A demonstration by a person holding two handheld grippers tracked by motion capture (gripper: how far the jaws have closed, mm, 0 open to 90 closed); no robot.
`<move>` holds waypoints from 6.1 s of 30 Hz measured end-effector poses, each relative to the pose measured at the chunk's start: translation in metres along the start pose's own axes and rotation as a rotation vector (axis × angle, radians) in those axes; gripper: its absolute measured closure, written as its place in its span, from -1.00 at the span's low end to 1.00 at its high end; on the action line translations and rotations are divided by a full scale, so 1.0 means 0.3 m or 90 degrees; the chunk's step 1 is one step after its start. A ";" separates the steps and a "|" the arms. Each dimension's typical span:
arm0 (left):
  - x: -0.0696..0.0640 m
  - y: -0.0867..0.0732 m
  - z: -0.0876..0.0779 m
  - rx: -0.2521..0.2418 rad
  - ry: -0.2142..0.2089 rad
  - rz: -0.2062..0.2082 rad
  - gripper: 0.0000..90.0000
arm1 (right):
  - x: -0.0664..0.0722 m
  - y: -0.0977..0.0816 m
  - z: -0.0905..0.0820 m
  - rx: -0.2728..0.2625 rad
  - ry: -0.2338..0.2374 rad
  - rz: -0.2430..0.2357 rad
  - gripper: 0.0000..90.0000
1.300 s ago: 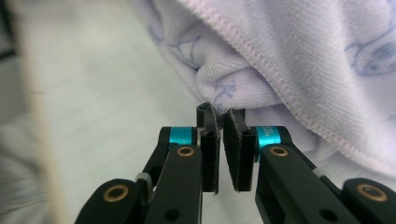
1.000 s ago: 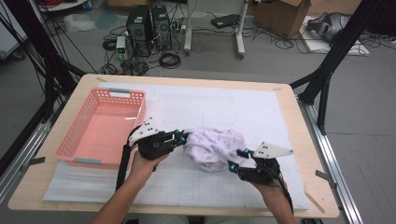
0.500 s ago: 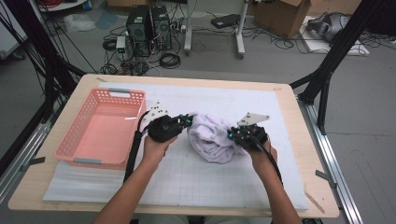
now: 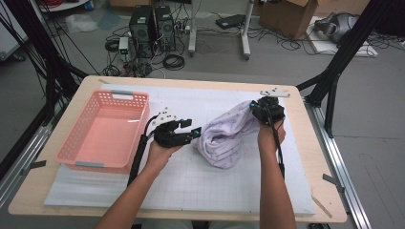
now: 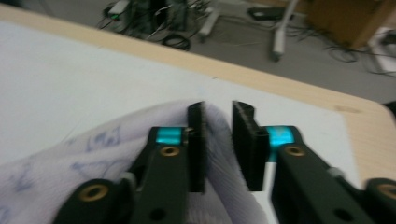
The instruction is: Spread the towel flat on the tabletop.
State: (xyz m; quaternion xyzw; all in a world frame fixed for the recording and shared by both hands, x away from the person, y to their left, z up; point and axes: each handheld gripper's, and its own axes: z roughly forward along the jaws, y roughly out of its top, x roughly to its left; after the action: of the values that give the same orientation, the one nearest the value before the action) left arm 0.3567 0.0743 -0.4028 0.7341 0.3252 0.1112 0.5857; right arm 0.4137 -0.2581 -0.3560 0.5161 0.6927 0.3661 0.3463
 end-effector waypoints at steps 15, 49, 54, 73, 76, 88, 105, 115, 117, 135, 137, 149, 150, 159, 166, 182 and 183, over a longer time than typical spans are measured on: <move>0.027 -0.092 -0.038 0.012 -0.004 0.020 -0.09 | 0.039 -0.236 -0.128 0.001 0.256 -0.112 -0.14; 0.032 -0.110 -0.019 -0.005 0.017 0.004 -0.06 | 0.116 -0.217 -0.024 0.037 0.197 0.042 0.60; 0.016 -0.120 0.015 0.019 0.000 0.007 -0.08 | 0.079 -0.219 -0.072 0.004 0.216 0.059 0.43; -0.033 -0.110 0.187 0.070 0.018 -0.008 0.30 | 0.105 -0.350 -0.030 0.114 0.224 -0.026 0.63; -0.019 -0.081 0.147 0.022 0.055 0.006 0.81 | 0.103 -0.341 -0.054 0.130 0.255 -0.040 0.89; 0.023 0.042 0.050 -0.067 0.101 -0.004 0.85 | 0.202 -0.325 -0.305 0.076 0.472 -0.140 0.87; 0.132 -0.002 0.101 -0.057 0.142 -0.042 0.85 | 0.142 -0.229 -0.060 0.074 0.368 -0.087 0.88; 0.094 0.001 0.085 -0.011 0.122 0.008 -0.07 | -0.036 -0.135 -0.007 0.017 0.116 -0.008 0.90; 0.077 0.008 0.075 -0.013 0.111 0.026 -0.06 | -0.068 -0.146 -0.006 0.017 0.080 0.030 0.89; -0.122 -0.075 0.202 0.087 -0.048 0.068 0.25 | -0.156 -0.238 -0.207 -0.056 0.130 0.012 0.48; -0.158 -0.082 0.242 0.099 -0.048 0.082 0.10 | -0.176 -0.256 -0.215 -0.048 0.131 0.023 0.46; -0.232 -0.102 0.358 0.169 0.064 0.170 0.41 | -0.202 -0.283 -0.216 -0.025 0.153 0.022 0.53; -0.233 -0.097 0.351 0.172 0.063 0.179 0.61 | -0.200 -0.283 -0.216 -0.023 0.157 0.023 0.63; -0.231 -0.072 0.109 0.084 -0.031 0.168 0.80 | -0.204 -0.300 -0.259 -0.033 0.216 0.008 0.91; -0.200 -0.020 -0.074 0.015 -0.071 0.123 0.80 | -0.119 -0.235 -0.380 -0.044 0.275 -0.016 0.91; 0.062 -0.020 0.047 0.012 0.091 -0.013 0.80 | -0.032 -0.137 -0.056 0.023 0.244 0.035 0.88; 0.071 -0.025 0.065 0.024 0.103 -0.011 0.79 | -0.025 -0.138 -0.033 0.031 0.233 0.047 0.87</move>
State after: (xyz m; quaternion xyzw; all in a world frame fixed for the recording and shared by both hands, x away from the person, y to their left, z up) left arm 0.3809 0.0727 -0.4201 0.7307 0.3796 0.1594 0.5446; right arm 0.3878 -0.2751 -0.3863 0.4744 0.7332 0.4494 0.1880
